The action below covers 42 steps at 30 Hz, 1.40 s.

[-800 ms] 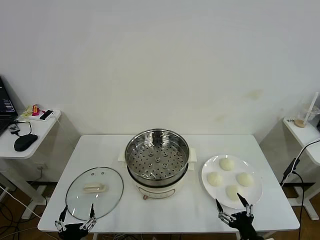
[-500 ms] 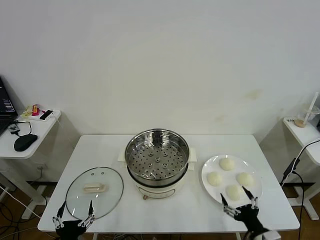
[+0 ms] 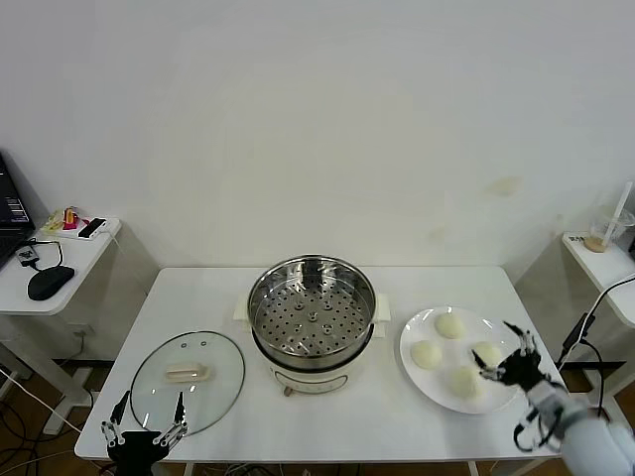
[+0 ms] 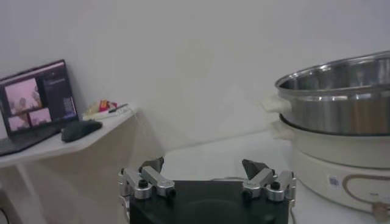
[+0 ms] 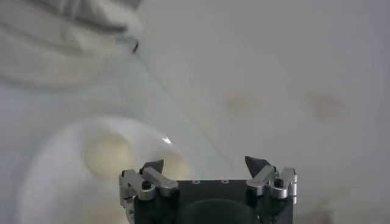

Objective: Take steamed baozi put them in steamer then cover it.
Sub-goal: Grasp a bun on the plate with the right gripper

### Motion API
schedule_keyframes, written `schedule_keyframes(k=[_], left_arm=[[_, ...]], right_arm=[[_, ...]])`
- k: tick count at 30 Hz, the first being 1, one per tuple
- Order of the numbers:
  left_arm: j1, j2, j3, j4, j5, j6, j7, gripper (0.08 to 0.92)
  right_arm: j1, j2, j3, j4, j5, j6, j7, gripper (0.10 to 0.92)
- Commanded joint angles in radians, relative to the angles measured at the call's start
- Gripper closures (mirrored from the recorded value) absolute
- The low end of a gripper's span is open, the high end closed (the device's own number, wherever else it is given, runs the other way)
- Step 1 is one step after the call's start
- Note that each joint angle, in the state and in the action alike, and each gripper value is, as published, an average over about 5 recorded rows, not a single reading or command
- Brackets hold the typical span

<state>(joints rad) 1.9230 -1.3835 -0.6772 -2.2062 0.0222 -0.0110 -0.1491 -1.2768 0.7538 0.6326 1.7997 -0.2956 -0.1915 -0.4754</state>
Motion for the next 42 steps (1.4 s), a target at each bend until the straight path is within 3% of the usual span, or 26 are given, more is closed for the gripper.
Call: schedule_keyframes(k=[1, 8, 15, 27, 42], left_arm=[[0.0, -0.004, -0.015, -0.011, 0.021, 0.005, 0.014, 0.177], [-0.025, -0.003, -0.029, -0.019, 0.015, 0.016, 0.012, 0.177], [-0.047, 0.002, -0.034, -0.012, 0.001, 0.019, 0.02, 0.177], [-0.066, 0.003, -0.055, -0.005, 0.0, 0.021, 0.031, 0.177], [-0.07, 0.009, -0.055, 0.003, 0.002, 0.02, 0.034, 0.177]], right_arm=[[0.47, -0.245, -0.305, -0.222, -0.129, -0.035, -0.292, 0.203], [0.911, -0.216, -0.787, -0.441, -0.034, 0.005, -0.505, 0.203], [1.123, -0.107, -1.047, -0.607, 0.009, 0.061, -0.65, 0.203], [1.132, 0.076, -1.082, -0.787, -0.068, 0.058, -0.614, 0.203], [1.095, 0.142, -1.073, -0.864, -0.157, 0.073, -0.558, 0.23]])
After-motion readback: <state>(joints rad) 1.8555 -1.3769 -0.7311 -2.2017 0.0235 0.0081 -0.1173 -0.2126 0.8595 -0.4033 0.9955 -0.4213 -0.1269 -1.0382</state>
